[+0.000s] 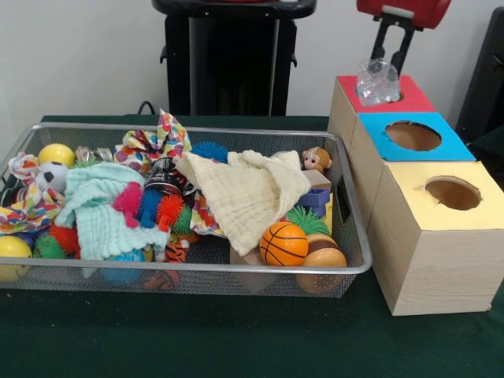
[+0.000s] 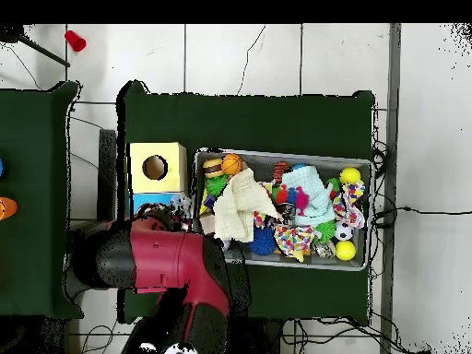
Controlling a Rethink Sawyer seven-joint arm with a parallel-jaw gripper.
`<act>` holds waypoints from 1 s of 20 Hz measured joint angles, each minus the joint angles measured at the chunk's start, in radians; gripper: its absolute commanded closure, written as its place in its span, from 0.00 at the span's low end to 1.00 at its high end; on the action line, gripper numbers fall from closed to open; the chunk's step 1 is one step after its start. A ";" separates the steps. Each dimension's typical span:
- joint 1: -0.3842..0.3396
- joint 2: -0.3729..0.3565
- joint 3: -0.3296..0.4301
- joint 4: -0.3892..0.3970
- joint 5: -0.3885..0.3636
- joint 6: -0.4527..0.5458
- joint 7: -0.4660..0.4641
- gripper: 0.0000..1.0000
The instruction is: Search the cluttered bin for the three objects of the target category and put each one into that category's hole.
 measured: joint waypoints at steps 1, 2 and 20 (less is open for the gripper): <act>0.012 0.003 -0.005 0.004 0.008 0.000 0.006 1.00; 0.020 0.006 -0.008 0.006 0.014 0.000 0.011 1.00; 0.126 0.088 -0.047 0.076 0.154 -0.071 0.207 1.00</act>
